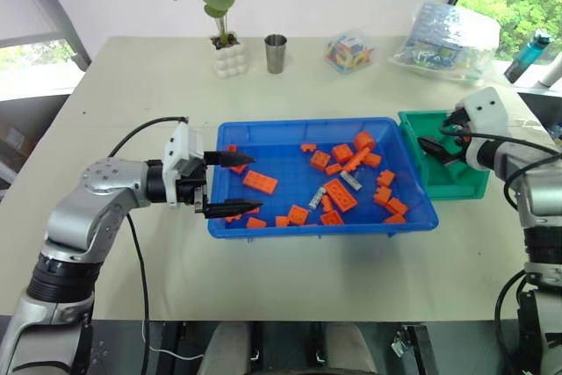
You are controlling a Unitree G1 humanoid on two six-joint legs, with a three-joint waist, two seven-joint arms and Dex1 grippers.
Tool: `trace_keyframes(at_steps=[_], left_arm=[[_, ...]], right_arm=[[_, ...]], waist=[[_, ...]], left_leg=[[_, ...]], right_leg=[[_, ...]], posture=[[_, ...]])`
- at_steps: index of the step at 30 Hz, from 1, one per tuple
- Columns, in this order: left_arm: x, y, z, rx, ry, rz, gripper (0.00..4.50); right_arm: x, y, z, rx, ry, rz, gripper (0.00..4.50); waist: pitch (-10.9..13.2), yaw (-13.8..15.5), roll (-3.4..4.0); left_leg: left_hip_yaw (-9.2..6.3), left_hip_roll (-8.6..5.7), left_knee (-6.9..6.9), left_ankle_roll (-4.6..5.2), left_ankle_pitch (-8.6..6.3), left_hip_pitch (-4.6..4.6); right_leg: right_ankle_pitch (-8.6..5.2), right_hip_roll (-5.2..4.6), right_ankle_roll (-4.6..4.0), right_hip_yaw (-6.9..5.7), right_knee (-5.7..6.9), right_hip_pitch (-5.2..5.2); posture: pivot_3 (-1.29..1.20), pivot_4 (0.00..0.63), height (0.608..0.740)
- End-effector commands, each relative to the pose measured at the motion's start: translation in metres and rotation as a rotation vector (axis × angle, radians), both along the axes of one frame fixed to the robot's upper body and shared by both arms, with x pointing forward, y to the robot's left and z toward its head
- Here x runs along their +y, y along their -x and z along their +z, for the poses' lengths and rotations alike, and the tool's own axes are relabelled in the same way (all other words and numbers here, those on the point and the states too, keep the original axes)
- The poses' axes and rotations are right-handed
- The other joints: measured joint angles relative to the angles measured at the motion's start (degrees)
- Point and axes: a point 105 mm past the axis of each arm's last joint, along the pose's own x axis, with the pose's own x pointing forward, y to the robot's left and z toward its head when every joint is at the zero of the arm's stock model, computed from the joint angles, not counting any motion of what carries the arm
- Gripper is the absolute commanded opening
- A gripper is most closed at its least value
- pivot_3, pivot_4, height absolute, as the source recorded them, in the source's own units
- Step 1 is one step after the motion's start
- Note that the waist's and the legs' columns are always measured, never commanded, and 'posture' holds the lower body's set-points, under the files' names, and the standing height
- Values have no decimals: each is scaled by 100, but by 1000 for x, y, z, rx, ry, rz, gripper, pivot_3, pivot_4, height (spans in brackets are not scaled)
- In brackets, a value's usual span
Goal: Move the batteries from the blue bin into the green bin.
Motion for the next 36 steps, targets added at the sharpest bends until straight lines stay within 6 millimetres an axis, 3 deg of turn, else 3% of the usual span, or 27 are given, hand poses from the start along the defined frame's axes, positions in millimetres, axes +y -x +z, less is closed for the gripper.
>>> trace_keyframes(at_steps=[1,4,6,9,14,21,26,36], left_arm=[[-2,2,10,-42,14,-13,4500],[-3,3,9,-39,14,-17,4500],[-4,3,6,-38,5,-23,4500],[-4,3,5,-40,-3,-28,4500],[-7,1,7,-47,-4,-34,4500],[-8,2,10,-54,0,-34,4500],[-6,3,11,-53,3,-25,4500],[-8,4,12,-52,6,-17,4500]], right_arm=[[23,-1,47,-170,-42,88,4442],[66,10,53,-172,-68,294,4442],[91,21,42,-106,-84,423,4442],[122,38,12,40,-69,581,4442],[153,57,-29,224,12,749,4442],[181,62,-51,332,46,848,4442],[197,70,-51,334,49,925,4442],[192,62,-65,388,72,892,4442]], waist=[[0,-2,1],[1,5,1],[0,11,1],[0,47,-1],[1,24,-2],[1,9,-2],[1,24,-3],[1,19,-3]], left_leg=[[0,1,0,0,0,0],[-1,3,-1,0,0,0],[-2,4,-1,0,0,0],[-6,3,0,0,0,0],[-9,-1,2,2,-1,-1],[-10,2,1,2,-1,-1],[-11,1,4,2,-1,-1],[-13,1,4,2,-1,-1]], right_leg=[[0,0,0,0,0,0],[0,2,0,0,0,-1],[0,2,0,0,0,0],[0,2,0,-1,-3,5],[0,0,0,0,-5,5],[0,2,0,-1,-4,2],[0,0,0,-1,-4,5],[0,1,0,-3,-4,5]], posture=[[0,150,711],[0,150,711],[0,150,711],[0,150,711],[0,150,711],[0,150,711],[0,150,711],[0,150,711]])
